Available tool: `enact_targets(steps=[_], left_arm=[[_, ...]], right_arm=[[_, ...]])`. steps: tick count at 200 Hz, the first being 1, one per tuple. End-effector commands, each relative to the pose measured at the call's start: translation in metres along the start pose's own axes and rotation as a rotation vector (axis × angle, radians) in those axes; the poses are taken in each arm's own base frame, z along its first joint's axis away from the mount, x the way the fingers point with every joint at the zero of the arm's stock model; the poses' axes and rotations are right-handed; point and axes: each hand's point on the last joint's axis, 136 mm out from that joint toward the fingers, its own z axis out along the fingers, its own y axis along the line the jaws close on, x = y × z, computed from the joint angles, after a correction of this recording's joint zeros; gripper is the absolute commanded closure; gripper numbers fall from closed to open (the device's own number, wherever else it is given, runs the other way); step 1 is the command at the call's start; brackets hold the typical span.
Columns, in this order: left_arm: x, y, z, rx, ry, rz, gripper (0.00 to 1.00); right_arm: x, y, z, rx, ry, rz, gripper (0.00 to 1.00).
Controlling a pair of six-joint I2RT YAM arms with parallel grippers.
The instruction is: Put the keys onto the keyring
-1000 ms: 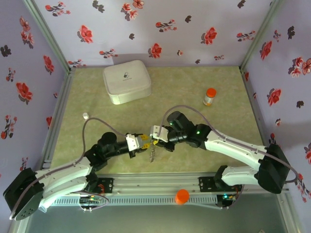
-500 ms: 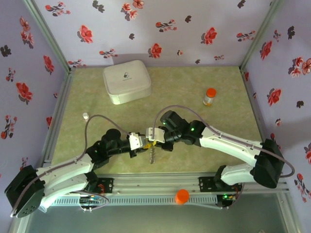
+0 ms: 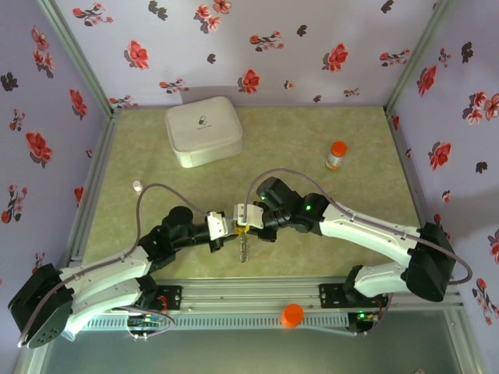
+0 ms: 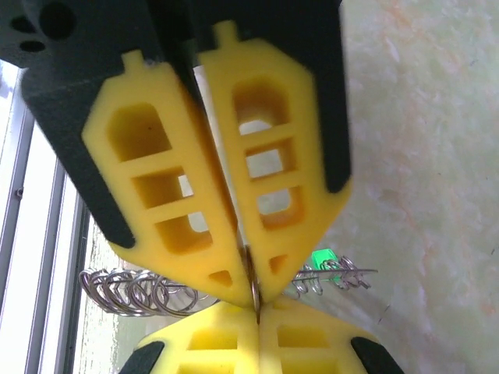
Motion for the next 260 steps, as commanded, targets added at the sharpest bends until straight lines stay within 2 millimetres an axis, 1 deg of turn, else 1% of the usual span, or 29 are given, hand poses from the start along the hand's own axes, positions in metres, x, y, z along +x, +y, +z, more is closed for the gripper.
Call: enact_targets(steps=[1, 8, 27, 40, 47, 55, 76, 92, 117, 129, 163, 201, 217, 241, 260], left_arm=[[-0.003, -0.003, 0.000, 0.006, -0.030, 0.004, 1.00], [-0.003, -0.003, -0.001, 0.005, -0.034, 0.005, 1.00], [-0.004, -0.004, -0.003, 0.001, -0.052, 0.003, 1.00], [-0.008, -0.004, -0.006, -0.011, -0.089, 0.001, 1.00], [-0.010, -0.004, -0.008, -0.017, -0.110, -0.003, 1.00], [-0.013, -0.004, -0.009, -0.021, -0.134, -0.009, 1.00], [-0.018, -0.005, -0.013, -0.026, -0.189, -0.027, 1.00], [-0.023, -0.005, -0.015, -0.032, -0.229, -0.032, 1.00], [-0.028, -0.005, -0.018, -0.035, -0.261, -0.037, 1.00], [-0.030, -0.004, -0.019, -0.037, -0.271, -0.038, 1.00], [-0.035, -0.004, -0.023, -0.043, -0.305, -0.041, 1.00], [-0.036, -0.004, -0.023, -0.046, -0.324, -0.065, 1.00], [-0.035, -0.003, -0.022, -0.045, -0.326, -0.074, 1.00], [-0.036, -0.001, -0.020, -0.053, -0.327, -0.084, 1.00], [-0.036, 0.000, -0.020, -0.053, -0.329, -0.082, 1.00]], right_arm=[[-0.021, 0.002, -0.010, 0.008, -0.108, -0.011, 0.99], [-0.019, 0.001, -0.012, 0.015, -0.110, -0.002, 0.96], [-0.013, -0.002, -0.018, 0.029, -0.147, 0.048, 0.83], [-0.010, -0.005, -0.023, 0.037, -0.193, 0.083, 0.77], [-0.008, -0.006, -0.024, 0.044, -0.215, 0.097, 0.72], [-0.005, -0.006, -0.024, 0.053, -0.230, 0.108, 0.69], [0.006, -0.002, -0.021, 0.050, -0.222, 0.118, 0.68], [0.009, 0.001, -0.016, 0.033, -0.212, 0.132, 0.68], [0.005, 0.003, -0.013, 0.013, -0.236, 0.151, 0.69], [0.006, 0.001, -0.010, 0.021, -0.236, 0.157, 0.69], [0.012, -0.002, 0.000, 0.035, -0.235, 0.195, 0.60], [0.010, 0.005, 0.007, 0.006, -0.269, 0.223, 0.57], [0.011, 0.008, 0.011, -0.007, -0.270, 0.221, 0.54], [0.014, 0.015, 0.019, -0.038, -0.258, 0.227, 0.54], [0.014, 0.015, 0.022, -0.034, -0.263, 0.234, 0.54]])
